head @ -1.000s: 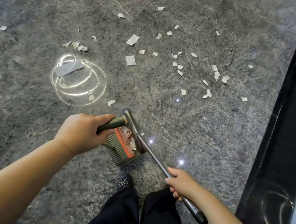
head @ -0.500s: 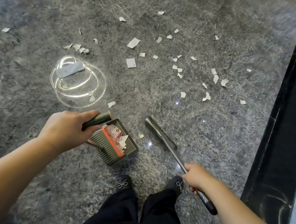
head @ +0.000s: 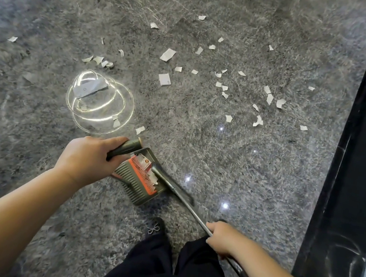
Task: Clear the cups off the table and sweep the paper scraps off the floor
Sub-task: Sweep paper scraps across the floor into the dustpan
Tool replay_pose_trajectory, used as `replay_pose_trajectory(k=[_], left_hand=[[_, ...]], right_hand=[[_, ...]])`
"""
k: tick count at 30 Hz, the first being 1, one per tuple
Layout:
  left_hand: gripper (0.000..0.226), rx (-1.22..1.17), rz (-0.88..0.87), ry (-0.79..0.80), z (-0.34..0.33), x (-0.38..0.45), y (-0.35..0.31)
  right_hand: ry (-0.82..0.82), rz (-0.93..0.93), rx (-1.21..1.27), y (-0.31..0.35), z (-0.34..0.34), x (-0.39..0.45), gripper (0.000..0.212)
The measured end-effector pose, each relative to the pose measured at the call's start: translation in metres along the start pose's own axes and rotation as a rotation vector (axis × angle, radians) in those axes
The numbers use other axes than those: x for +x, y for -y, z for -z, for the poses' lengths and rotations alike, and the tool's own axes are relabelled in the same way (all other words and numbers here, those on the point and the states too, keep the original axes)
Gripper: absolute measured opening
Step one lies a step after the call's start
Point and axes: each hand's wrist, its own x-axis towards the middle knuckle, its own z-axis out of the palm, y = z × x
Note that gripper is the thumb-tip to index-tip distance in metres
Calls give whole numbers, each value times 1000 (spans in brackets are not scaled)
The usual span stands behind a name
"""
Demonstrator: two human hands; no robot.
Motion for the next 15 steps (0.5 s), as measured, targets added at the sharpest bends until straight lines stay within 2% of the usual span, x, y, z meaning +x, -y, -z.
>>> replay_pose_trajectory(k=[4, 9, 13, 15], left_hand=[[50, 2, -30, -49, -3, -1, 7], [49, 11, -21, -65, -4, -9, 15], [38, -17, 75, -61, 2, -24, 21], [38, -58, 162, -40, 6, -32, 24]], right_hand=[[-10, 25, 92, 4, 3, -2, 44], [-98, 42, 180, -10, 4, -11, 55], [-161, 22, 219, -17, 14, -19, 32], [-193, 15, 233, -16, 22, -23, 47]])
